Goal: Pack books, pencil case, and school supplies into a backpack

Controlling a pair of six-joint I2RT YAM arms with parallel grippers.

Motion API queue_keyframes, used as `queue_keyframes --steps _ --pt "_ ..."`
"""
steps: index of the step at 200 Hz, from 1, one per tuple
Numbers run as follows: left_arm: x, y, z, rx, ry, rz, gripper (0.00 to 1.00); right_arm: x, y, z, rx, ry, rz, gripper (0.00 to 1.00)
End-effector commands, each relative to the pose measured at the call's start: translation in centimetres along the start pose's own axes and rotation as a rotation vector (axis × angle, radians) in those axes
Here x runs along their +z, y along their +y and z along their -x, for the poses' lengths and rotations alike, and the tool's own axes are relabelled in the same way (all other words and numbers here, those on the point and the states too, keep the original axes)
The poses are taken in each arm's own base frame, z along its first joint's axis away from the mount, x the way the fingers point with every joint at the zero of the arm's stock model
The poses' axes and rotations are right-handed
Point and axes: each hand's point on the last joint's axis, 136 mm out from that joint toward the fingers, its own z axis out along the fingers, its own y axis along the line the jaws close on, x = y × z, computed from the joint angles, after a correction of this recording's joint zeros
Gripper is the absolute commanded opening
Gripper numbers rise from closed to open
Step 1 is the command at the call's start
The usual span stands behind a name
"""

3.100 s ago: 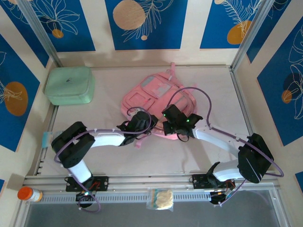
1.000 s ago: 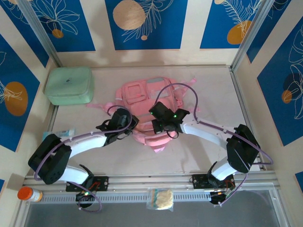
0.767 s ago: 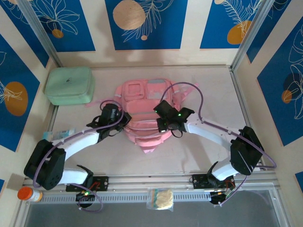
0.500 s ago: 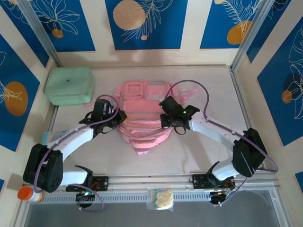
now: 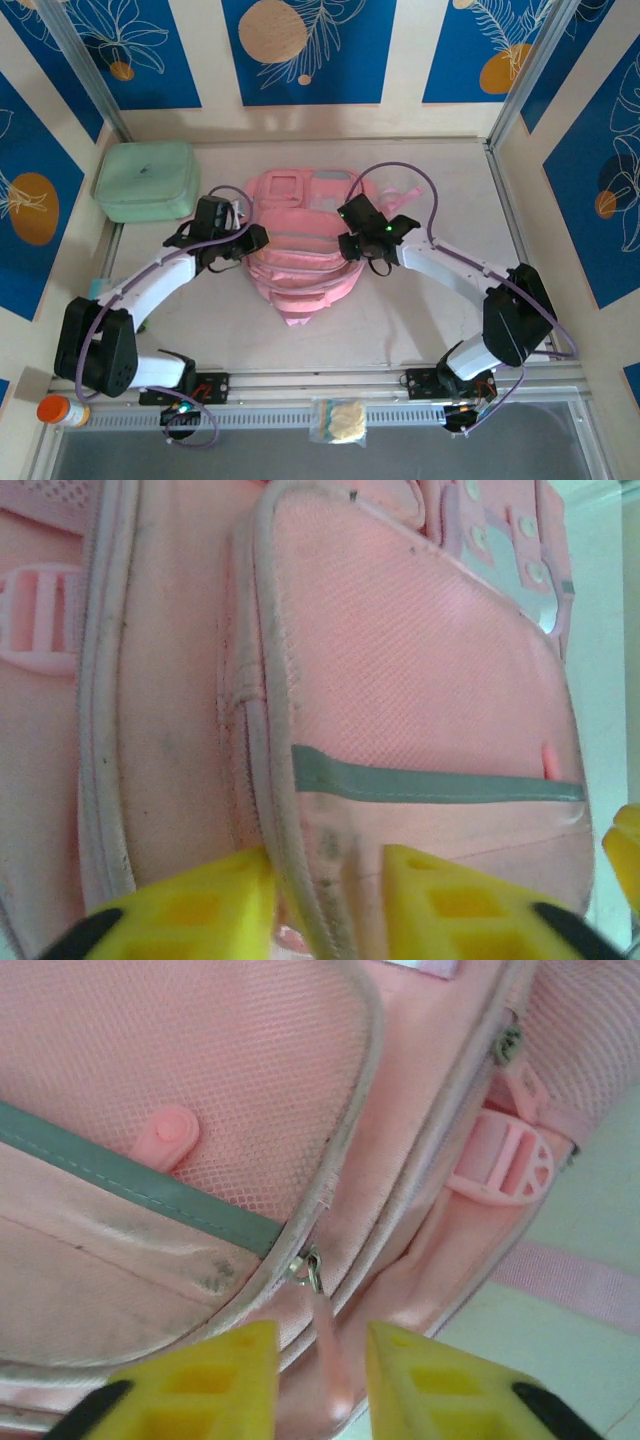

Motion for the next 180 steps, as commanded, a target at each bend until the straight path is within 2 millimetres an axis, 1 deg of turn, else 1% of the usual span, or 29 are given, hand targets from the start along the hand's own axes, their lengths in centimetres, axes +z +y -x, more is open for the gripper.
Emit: queue_keyframes --steps 1,8,12,20,30,39,47,62,66,71,85,87,90,99,113,121,133,143,149,159,163,169,180 --pt "-2.9 -0.8 1.7 0.092 -0.067 0.012 0.52 -3.2 -1.6 0.3 0.023 -0.053 -0.004 0.50" --pt "-3.6 -0.2 1.8 0.105 -0.092 0.050 0.60 -3.9 -2.5 0.4 0.054 -0.076 -0.008 0.59" --pt "-3.9 0.2 1.9 0.113 -0.108 0.069 0.67 -4.1 -3.1 0.3 0.075 -0.087 -0.016 0.66" --pt "-4.8 1.1 2.2 0.125 -0.144 0.112 0.80 -4.5 -4.8 0.1 0.129 -0.116 -0.044 0.75" --pt "-6.0 2.5 2.7 0.124 -0.203 0.186 0.93 -4.4 -7.4 -0.3 0.218 -0.156 -0.091 0.81" --pt "-6.9 4.1 3.3 0.136 -0.260 0.261 1.00 -4.4 -10.0 -0.7 0.311 -0.198 -0.141 0.83" --pt "-7.6 5.9 3.8 0.146 -0.309 0.350 0.99 -4.5 -12.4 -0.6 0.368 -0.255 -0.202 0.85" --pt "-8.9 9.3 5.0 0.170 -0.379 0.522 0.99 -4.0 -16.8 -1.4 0.445 -0.335 -0.331 0.89" --pt "-9.1 10.2 5.3 0.182 -0.392 0.567 0.99 -3.8 -17.8 -1.5 0.458 -0.353 -0.354 0.91" --pt "-9.3 11.1 5.5 0.205 -0.404 0.616 0.99 -3.5 -18.9 -1.5 0.470 -0.377 -0.380 0.99" --pt "-9.2 13.4 6.4 0.296 -0.447 0.735 0.99 -2.5 -21.9 -2.2 0.495 -0.413 -0.455 0.99" --pt "-9.0 13.6 6.4 0.308 -0.450 0.747 0.99 -2.4 -22.3 -1.8 0.496 -0.434 -0.460 0.99" --pt "-8.8 14.1 6.5 0.323 -0.454 0.760 1.00 -2.3 -22.8 -2.0 0.505 -0.430 -0.466 0.99" --pt "-8.0 14.7 6.9 0.368 -0.484 0.757 0.99 -2.1 -24.0 -1.5 0.496 -0.453 -0.477 0.99" --pt "-6.8 15.1 7.2 0.437 -0.528 0.741 0.99 -1.2 -24.8 -0.7 0.446 -0.498 -0.453 0.99" --pt "-6.1 15.3 7.2 0.472 -0.553 0.728 1.00 -0.5 -25.4 -0.7 0.445 -0.516 -0.433 0.99" --pt "-5.2 15.0 7.3 0.536 -0.587 0.689 1.00 0.4 -25.6 -0.5 0.441 -0.552 -0.376 0.99" --pt "-4.9 14.5 7.8 0.583 -0.633 0.670 1.00 1.1 -25.0 -0.1 0.397 -0.593 -0.312 0.99" --pt "-4.6 14.5 7.8 0.592 -0.624 0.661 0.99 1.4 -24.5 0.3 0.366 -0.613 -0.277 0.99" --pt "-4.5 14.0 8.3 0.625 -0.660 0.632 0.99 1.3 -23.6 1.2 0.316 -0.647 -0.223 0.99" --pt "-4.4 13.6 8.5 0.640 -0.679 0.613 0.99 1.5 -23.0 1.3 0.305 -0.657 -0.175 0.99" --pt "-4.2 13.1 8.8 0.645 -0.700 0.574 1.00 1.6 -22.0 1.9 0.253 -0.695 -0.116 0.99" --pt "-3.1 12.5 8.5 0.663 -0.668 0.500 0.99 2.9 -20.7 1.8 0.193 -0.682 -0.096 0.99"
